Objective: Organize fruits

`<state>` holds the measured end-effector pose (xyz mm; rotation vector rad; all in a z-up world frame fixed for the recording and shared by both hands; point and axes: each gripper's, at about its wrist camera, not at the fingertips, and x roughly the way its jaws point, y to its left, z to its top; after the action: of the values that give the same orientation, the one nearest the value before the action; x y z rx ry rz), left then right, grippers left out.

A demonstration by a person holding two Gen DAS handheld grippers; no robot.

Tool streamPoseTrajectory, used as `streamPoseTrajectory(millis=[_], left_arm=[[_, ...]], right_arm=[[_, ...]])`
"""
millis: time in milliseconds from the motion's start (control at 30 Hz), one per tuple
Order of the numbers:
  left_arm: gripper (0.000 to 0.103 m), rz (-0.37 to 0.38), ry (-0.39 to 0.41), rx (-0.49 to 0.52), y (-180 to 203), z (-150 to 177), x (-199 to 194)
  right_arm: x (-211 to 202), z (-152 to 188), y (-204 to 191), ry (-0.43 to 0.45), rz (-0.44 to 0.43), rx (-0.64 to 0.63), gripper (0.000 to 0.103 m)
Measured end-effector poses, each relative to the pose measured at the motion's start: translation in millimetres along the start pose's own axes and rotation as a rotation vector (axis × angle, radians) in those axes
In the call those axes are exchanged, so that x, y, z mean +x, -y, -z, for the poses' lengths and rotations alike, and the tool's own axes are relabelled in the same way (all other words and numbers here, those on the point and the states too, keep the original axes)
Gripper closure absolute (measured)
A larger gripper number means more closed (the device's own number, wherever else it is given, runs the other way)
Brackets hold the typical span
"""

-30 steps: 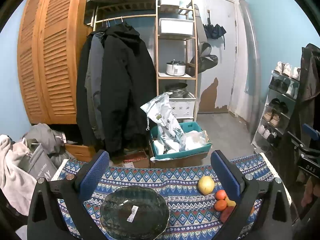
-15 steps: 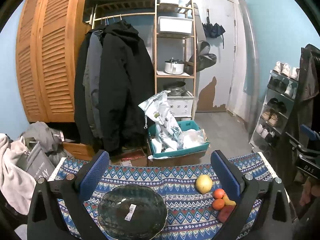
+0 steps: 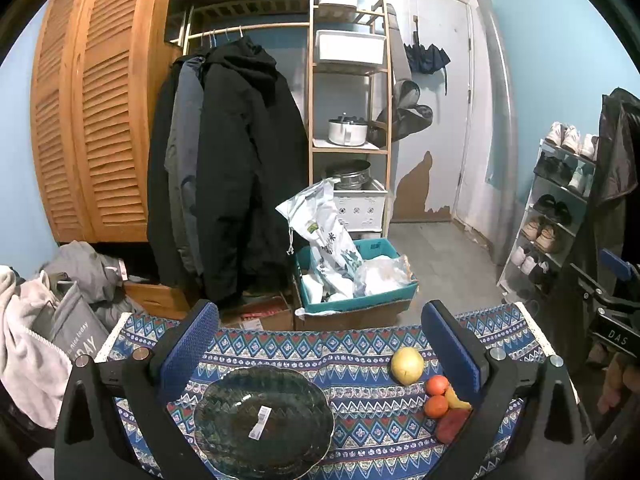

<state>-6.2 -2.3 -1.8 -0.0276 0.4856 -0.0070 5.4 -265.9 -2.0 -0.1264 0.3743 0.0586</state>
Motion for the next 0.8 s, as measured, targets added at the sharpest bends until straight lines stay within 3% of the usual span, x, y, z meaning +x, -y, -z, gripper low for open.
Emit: streamPoseTrajectory(millis=[800], left_arm=[[0.001, 0.000, -0.008, 0.000, -0.2, 0.0, 1.2]], right_arm=[[0.7, 1.1, -0.1, -0.003, -0.001, 0.003, 0.007]])
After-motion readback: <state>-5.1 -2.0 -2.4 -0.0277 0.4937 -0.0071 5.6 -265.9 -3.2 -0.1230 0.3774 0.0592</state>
